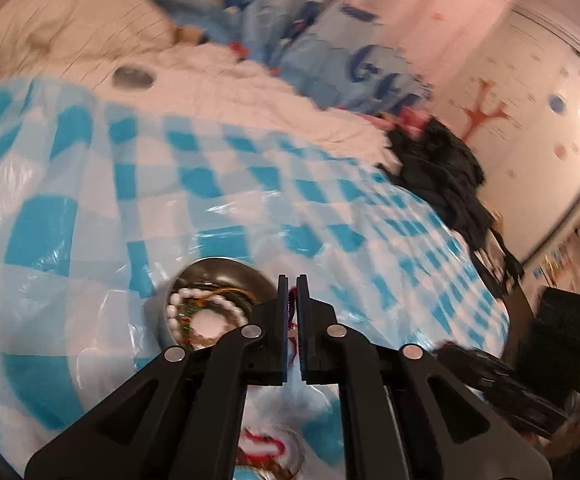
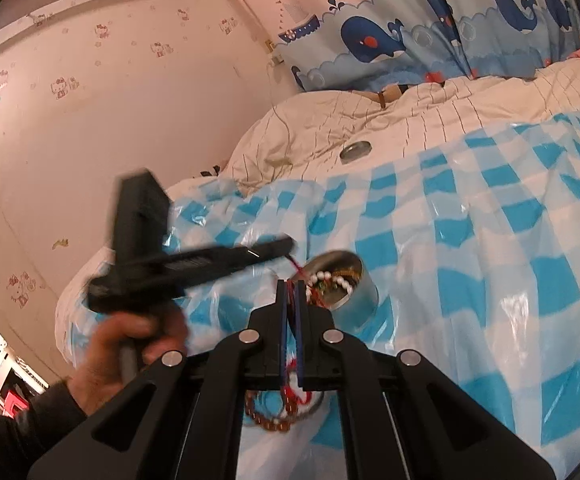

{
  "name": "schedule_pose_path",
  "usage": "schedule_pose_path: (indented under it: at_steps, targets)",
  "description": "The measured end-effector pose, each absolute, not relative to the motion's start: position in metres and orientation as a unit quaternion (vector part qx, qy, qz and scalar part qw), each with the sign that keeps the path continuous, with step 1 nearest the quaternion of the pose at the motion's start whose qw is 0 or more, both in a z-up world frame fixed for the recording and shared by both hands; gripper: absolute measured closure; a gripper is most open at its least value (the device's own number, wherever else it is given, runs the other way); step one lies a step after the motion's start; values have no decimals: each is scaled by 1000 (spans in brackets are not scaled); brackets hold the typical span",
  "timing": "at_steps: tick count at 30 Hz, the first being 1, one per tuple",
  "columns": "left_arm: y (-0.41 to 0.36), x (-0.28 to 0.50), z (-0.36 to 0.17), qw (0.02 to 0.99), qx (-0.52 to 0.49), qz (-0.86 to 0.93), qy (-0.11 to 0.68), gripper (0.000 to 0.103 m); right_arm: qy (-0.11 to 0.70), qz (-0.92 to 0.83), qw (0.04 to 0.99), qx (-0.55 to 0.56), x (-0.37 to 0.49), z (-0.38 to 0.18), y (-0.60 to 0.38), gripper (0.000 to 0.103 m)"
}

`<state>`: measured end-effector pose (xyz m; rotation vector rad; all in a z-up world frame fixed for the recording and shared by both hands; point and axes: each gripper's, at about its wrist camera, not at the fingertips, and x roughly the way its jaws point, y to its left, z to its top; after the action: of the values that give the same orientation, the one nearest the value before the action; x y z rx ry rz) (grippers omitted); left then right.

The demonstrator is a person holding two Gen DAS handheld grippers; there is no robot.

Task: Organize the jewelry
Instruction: 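Lift red string bracelets with the right tool and drop them into the tin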

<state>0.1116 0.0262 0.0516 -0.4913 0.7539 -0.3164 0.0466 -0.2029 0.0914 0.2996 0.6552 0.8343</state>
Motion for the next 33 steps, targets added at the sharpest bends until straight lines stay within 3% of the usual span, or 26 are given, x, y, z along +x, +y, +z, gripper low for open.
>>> schedule_pose_path:
  at_steps: [1,7,14,16,17,21,23,27,28,30,33]
  targets:
    - [29,118,43,884,-245,-130,376,84,310,397,852,144,50,93,-202,99]
    - [47,108,42,884,-271,-89,370,56,307,417,837,176,83,100,-184,99]
    - [72,83,53,890,-286,-60,350,49,348,425,809,211,127,84,-153,99]
    - [73,79,54,890,-282,-57,353,48,404,371,821,158,140,64,-141,90]
    - [73,76,54,890,-279,-58,356,47,425,343,825,147,140,54,-144,80]
    - [71,67,53,888,-271,-64,366,44,438,325,828,134,118,44,-162,54]
    - [70,62,52,887,-268,-65,371,42,444,326,826,114,107,37,-161,52]
    - [66,58,51,885,-263,-71,378,41,458,336,818,83,107,16,-144,52]
    - [66,57,50,885,-262,-72,378,40,459,343,815,80,107,11,-141,56]
    - [65,56,51,885,-259,-74,379,39,469,345,810,64,104,7,-136,92]
    - [68,52,51,886,-256,-69,380,37,449,364,812,76,98,19,-140,93]
